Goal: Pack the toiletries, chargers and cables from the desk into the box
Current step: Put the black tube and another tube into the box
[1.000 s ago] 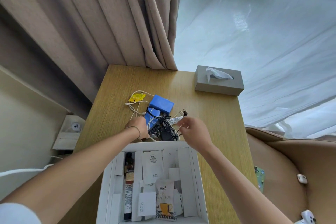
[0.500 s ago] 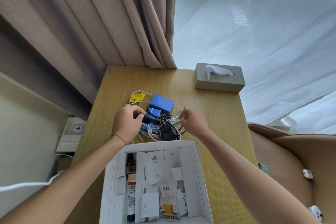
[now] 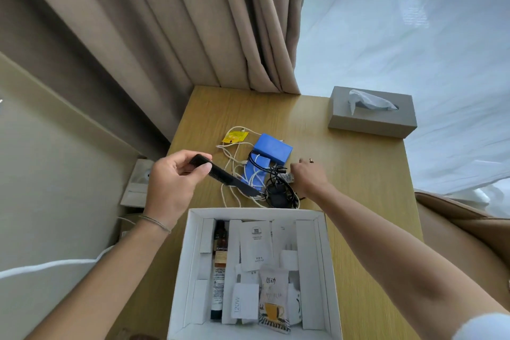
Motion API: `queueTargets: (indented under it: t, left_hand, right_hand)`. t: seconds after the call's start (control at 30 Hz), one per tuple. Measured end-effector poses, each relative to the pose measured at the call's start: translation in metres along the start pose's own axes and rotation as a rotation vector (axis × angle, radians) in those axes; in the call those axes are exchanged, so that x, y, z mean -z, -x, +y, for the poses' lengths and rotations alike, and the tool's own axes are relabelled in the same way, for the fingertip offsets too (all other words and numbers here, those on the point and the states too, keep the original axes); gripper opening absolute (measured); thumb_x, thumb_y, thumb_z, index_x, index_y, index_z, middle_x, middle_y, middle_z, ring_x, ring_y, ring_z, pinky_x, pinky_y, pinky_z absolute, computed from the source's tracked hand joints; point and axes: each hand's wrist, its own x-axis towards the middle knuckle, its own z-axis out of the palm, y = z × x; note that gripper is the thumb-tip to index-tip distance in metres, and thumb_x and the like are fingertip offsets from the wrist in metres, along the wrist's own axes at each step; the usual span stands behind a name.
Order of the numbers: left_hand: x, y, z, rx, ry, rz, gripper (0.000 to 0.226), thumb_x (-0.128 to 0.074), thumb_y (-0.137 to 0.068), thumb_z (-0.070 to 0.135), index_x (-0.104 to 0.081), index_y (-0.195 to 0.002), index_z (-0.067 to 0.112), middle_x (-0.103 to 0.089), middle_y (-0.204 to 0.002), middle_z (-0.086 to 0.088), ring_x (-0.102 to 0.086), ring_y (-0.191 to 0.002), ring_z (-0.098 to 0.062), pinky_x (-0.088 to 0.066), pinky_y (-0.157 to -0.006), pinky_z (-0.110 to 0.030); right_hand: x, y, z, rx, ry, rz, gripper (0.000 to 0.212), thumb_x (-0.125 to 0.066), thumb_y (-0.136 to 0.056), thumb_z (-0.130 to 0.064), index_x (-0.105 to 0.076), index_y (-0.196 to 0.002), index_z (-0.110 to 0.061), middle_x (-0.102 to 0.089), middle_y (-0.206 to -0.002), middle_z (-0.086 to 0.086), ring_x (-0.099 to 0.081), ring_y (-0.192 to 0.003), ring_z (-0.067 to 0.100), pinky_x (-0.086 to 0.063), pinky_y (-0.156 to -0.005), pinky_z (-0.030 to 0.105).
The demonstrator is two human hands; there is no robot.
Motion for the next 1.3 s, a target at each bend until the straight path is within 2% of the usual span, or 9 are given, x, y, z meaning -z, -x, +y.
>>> queueTargets:
  t: [0.2,0.37,0.47,0.67,0.8,0.93,1.07,1.17,1.3]
  left_hand:
    - [0.008,0.021,0.001,0.006,-0.015,0.042,0.015,-0.068,-0.091,0.008,-0.072,-0.095,0.022,-0.074,-0.09,0.005,-0.071,-0.085,-0.009,-0.058,-0.069,-0.023]
    - [0.014,0.034,-0.002,-0.082,-0.123,-0.023,0.014,-0.063,-0.095,0.01,-0.066,-0.099,0.023,-0.069,-0.088,0.013,-0.068,-0.082,-0.004,-0.054,-0.069,-0.016]
    - [0.021,0.039,-0.004,-0.137,-0.219,-0.114,0.018,-0.062,-0.095,0.011,-0.064,-0.097,0.029,-0.069,-0.09,0.016,-0.068,-0.09,-0.003,-0.055,-0.074,-0.014]
    - [0.019,0.048,-0.017,-0.141,-0.359,-0.28,0.014,-0.063,-0.094,0.01,-0.065,-0.097,0.023,-0.07,-0.09,0.009,-0.068,-0.088,-0.005,-0.058,-0.08,-0.035]
    - [0.014,0.054,-0.025,-0.138,-0.458,-0.358,0.013,-0.063,-0.094,0.015,-0.064,-0.096,0.028,-0.069,-0.083,0.008,-0.064,-0.076,-0.011,-0.055,-0.07,-0.04]
    - [0.006,0.06,-0.031,-0.125,-0.501,-0.399,0.011,-0.062,-0.094,0.017,-0.064,-0.095,0.027,-0.068,-0.081,0.005,-0.063,-0.074,-0.013,-0.054,-0.062,-0.034]
    - [0.001,0.064,-0.038,-0.089,-0.538,-0.431,0.012,-0.062,-0.094,0.017,-0.061,-0.09,0.028,-0.061,-0.072,0.008,-0.056,-0.061,-0.006,-0.038,-0.048,-0.012]
    - [-0.001,0.067,-0.043,-0.067,-0.59,-0.45,0.013,-0.062,-0.094,0.016,-0.061,-0.09,0.028,-0.056,-0.071,0.015,-0.051,-0.056,-0.001,-0.033,-0.044,-0.011]
    - [-0.005,0.071,-0.052,-0.048,-0.606,-0.488,0.015,-0.061,-0.094,0.014,-0.061,-0.09,0.028,-0.057,-0.068,0.016,-0.055,-0.057,0.006,-0.039,-0.047,-0.008]
  right_hand:
    - [0.0,-0.002,0.001,0.047,0.09,0.03,0.018,-0.066,-0.086,-0.012,-0.06,-0.102,-0.011,-0.057,-0.089,0.007,-0.061,-0.077,0.027,-0.054,-0.063,0.037]
    - [0.006,0.001,0.009,0.004,0.023,0.063,0.021,-0.067,-0.079,-0.019,-0.048,-0.089,-0.016,-0.047,-0.068,0.0,-0.042,-0.053,0.016,-0.024,-0.043,0.026]
    - [0.007,0.003,0.017,-0.056,-0.064,0.117,0.022,-0.066,-0.076,-0.015,-0.047,-0.086,-0.016,-0.047,-0.066,0.0,-0.043,-0.054,0.02,-0.024,-0.043,0.025]
    - [0.006,0.02,0.026,-0.079,-0.256,0.238,0.021,-0.064,-0.076,-0.011,-0.051,-0.09,-0.018,-0.059,-0.078,0.002,-0.052,-0.07,0.029,-0.026,-0.048,0.025]
    - [0.011,0.034,0.027,-0.029,-0.09,0.263,0.006,-0.069,-0.084,-0.025,-0.066,-0.087,-0.021,-0.062,-0.07,-0.001,-0.052,-0.06,0.021,-0.03,-0.047,0.022]
    - [0.018,0.038,0.023,-0.041,-0.02,0.223,0.01,-0.065,-0.085,-0.03,-0.062,-0.084,-0.02,-0.064,-0.074,0.002,-0.054,-0.062,0.021,-0.038,-0.049,0.025]
    - [0.018,0.04,0.021,-0.044,0.019,0.152,0.01,-0.058,-0.087,-0.02,-0.056,-0.097,-0.017,-0.063,-0.082,0.004,-0.056,-0.069,0.025,-0.036,-0.049,0.027]
    - [0.015,0.041,0.023,-0.03,-0.006,0.098,0.02,-0.053,-0.089,-0.011,-0.06,-0.107,-0.017,-0.066,-0.087,0.005,-0.06,-0.077,0.028,-0.045,-0.053,0.03]
    - [0.011,0.042,0.024,-0.036,-0.012,0.079,0.015,-0.052,-0.091,-0.015,-0.065,-0.099,-0.017,-0.063,-0.079,0.002,-0.058,-0.071,0.026,-0.035,-0.047,0.026]
